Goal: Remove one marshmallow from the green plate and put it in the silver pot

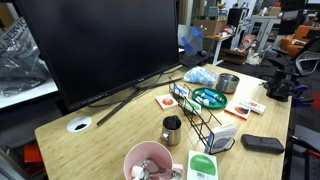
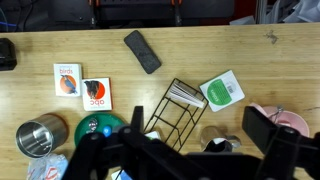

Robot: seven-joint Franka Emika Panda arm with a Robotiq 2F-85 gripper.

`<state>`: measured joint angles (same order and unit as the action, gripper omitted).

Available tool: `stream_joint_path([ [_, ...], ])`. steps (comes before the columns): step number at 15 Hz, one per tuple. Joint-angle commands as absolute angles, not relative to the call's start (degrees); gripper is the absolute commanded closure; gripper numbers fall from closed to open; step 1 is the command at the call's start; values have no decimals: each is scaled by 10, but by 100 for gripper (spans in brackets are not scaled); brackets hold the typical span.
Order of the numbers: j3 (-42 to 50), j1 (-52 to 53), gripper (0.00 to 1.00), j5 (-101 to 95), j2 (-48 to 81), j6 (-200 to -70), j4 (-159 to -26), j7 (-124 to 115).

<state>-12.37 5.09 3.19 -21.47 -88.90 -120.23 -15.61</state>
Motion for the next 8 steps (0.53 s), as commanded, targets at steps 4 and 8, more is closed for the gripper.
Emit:
stream_joint_path([
  [4,-109,32,0,25,-199,-921,-1213,-203],
  [8,-108,25,0,1,-192,-919,-1215,-201],
])
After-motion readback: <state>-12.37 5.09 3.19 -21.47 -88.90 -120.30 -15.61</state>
